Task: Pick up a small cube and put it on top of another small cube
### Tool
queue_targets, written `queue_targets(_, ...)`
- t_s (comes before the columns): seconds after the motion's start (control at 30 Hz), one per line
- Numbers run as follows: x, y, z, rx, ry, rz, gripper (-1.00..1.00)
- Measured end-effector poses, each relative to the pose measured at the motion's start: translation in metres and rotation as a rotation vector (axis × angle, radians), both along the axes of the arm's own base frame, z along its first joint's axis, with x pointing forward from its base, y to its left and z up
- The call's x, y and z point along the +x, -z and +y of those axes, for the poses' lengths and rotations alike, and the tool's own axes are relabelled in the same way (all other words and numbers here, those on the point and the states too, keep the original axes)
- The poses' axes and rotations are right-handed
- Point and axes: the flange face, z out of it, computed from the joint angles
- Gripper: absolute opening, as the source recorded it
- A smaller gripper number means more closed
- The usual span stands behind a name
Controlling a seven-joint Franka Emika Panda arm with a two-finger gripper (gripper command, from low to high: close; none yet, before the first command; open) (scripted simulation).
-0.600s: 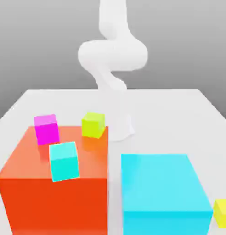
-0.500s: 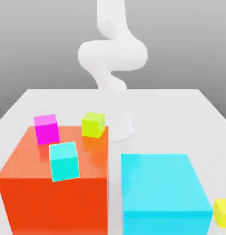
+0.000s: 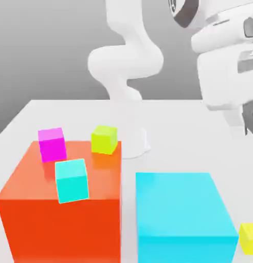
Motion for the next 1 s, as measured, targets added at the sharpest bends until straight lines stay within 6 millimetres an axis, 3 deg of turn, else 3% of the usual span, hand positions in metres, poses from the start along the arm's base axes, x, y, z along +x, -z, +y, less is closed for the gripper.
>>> queue_targets(0.07, -0.005, 0.035, 0.026, -0.038, -0.103, 0.031, 0.00)
queue_targets(0.33, -0.035, 0.176, 0.084, -0.201, -0.460, 0.146, 0.00)
queue_targets(0.5, -0.047, 0.254, 0.096, -0.243, -0.552, 0.171, 0.00)
queue_targets(0.53, -0.048, 0.267, 0.096, -0.244, -0.553, 0.172, -1.00)
queue_targets(0.77, -0.048, 0.270, 0.096, -0.245, -0.555, 0.174, -1.00)
queue_targets(0.9, -0.048, 0.221, 0.095, -0.245, -0.553, 0.174, -1.00)
queue_targets(1.0, -0.028, 0.181, 0.053, -0.226, -0.429, 0.190, -1.00)
